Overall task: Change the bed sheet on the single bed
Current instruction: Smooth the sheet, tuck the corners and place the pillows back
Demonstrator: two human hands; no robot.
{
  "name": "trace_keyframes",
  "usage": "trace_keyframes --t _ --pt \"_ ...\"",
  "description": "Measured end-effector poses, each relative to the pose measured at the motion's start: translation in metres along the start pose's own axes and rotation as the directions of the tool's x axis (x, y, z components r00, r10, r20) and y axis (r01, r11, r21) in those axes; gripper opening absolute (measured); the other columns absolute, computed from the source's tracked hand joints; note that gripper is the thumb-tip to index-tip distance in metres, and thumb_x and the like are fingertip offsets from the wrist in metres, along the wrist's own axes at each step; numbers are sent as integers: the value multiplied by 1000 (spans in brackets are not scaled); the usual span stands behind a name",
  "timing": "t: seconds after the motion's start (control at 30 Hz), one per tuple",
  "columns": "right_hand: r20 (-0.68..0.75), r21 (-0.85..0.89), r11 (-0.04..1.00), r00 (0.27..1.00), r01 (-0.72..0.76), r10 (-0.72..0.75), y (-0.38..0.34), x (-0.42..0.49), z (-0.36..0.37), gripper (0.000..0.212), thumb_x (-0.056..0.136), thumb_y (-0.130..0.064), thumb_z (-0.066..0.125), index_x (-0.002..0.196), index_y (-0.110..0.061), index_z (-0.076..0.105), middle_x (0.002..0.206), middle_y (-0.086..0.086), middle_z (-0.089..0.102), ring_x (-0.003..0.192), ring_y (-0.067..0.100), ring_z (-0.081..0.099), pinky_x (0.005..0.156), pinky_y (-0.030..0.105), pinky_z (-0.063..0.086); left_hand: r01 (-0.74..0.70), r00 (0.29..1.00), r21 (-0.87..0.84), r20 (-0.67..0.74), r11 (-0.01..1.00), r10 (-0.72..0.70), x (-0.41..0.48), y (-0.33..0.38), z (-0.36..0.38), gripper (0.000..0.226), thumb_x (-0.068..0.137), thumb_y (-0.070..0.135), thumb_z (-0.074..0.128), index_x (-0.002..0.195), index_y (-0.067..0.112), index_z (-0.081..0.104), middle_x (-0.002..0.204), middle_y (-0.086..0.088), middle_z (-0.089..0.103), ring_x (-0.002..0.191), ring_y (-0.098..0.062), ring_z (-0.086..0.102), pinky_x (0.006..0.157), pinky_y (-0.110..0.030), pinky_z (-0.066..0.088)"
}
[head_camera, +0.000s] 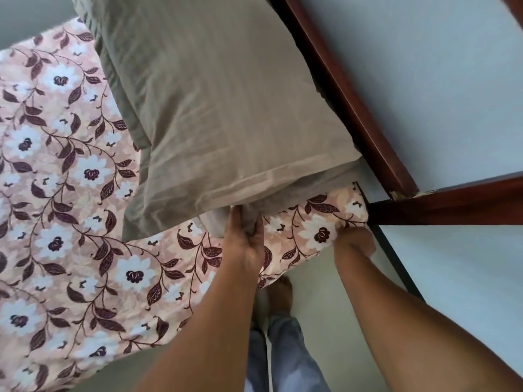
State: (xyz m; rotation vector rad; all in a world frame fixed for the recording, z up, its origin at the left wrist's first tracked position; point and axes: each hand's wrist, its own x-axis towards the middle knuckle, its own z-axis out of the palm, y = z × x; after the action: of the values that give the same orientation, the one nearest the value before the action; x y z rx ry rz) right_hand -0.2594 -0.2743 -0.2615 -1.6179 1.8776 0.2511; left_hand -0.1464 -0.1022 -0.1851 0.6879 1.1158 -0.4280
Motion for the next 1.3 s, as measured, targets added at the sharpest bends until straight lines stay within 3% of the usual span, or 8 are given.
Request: trace_keyframes --t 0.13,0.4,0.53,0.77,0.9,1.17,1.23,1.3 --pt "3 146 988 999 46 -47 17 8 3 31 92 -39 72 100 -9 76 106 12 75 104 35 68 84 33 48 55 998 67 -36 996 -53 0 -15 -16 34 83 23 80 111 10 65 122 -11 70 118 -23 64 103 -36 51" --pt "108 564 812 988 -153 111 36 15 -1 17 73 -18 87 73 -25 71 85 -1 77 85 23 74 86 42 61 23 997 121 65 992 -31 6 -16 -18 38 90 19 71 124 5 61 125 -14 69 113 -26 68 103 -43 52" --pt "102 536 831 988 -150 112 38 21 -9 9 78 -14 79 76 -21 74 85 1 78 87 24 73 89 42 60 26 998 136 53 990 -34 -5 -18 -18 37 90 14 70 124 2 61 120 -15 70 118 -24 66 84 -37 61" --pt "138 541 819 981 -192 138 39 21 -28 12 90 -11 68 93 -15 78 92 -1 77 91 20 72 73 24 54 14 995 121 94 993 -25 -22 -9 -20 16 93 14 68 107 5 64 99 -12 77 90 -21 75 101 -39 53" --pt "156 513 837 980 -189 126 49 12 -30 13 89 -10 70 81 -19 74 87 3 76 88 25 73 74 28 56 37 994 134 93 990 -50 -26 -6 -33 17 94 15 66 107 5 63 97 -13 77 88 -22 76 97 -39 55" --pt "293 602 746 948 -286 127 27 39 -48 22 95 -23 69 115 -13 68 100 3 69 88 14 66 76 28 57 56 994 143 82 988 -68 -6 -7 -45 22 93 15 67 113 6 63 105 -13 76 93 -23 75 86 -38 59" --pt "279 455 862 955 -222 98 14 43 -42 40 98 -17 62 136 -9 57 106 3 66 95 17 66 78 27 56 74 992 129 92 989 -87 -3 -8 -47 25 93 16 67 116 6 63 110 -14 75 98 -24 74 84 -37 58" --pt "110 78 996 993 -43 34 5 38 -43 44 95 -23 65 137 -16 53 126 2 64 119 20 62 92 30 53 81 990 125 105 989 -94 -4 -9 -47 25 94 16 67 116 6 64 109 -14 75 95 -23 75 84 -37 58"
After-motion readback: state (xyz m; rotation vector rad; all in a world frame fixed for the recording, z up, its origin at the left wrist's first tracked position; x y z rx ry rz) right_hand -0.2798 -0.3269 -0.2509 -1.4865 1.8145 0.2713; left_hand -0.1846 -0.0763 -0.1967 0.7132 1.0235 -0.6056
